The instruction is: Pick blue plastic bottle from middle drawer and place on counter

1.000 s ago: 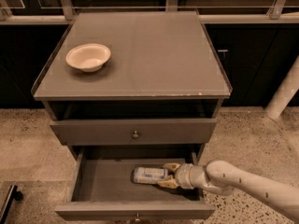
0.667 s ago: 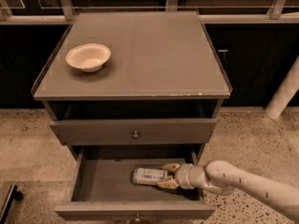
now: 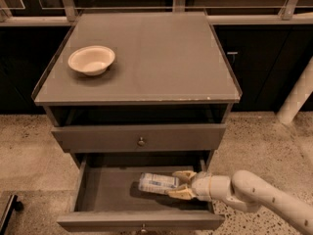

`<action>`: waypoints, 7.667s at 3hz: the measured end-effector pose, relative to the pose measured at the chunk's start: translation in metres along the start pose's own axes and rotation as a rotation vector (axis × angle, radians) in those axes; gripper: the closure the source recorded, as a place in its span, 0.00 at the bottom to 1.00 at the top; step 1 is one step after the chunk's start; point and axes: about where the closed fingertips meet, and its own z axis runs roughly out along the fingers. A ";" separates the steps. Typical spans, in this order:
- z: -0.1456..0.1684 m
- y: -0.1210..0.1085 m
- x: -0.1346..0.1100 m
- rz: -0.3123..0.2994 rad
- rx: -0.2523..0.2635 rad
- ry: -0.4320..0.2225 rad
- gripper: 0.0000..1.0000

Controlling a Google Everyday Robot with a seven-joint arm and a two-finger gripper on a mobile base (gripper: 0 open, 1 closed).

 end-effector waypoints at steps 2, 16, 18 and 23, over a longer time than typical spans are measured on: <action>-0.061 0.061 -0.090 -0.064 0.043 -0.051 1.00; -0.174 -0.031 -0.445 -0.660 -0.155 -0.137 1.00; -0.181 -0.071 -0.440 -0.649 0.022 -0.076 1.00; -0.183 -0.094 -0.425 -0.632 0.169 -0.018 0.35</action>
Offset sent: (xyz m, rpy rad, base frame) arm -0.0809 0.0165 0.1844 -0.0336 -0.1514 -0.0165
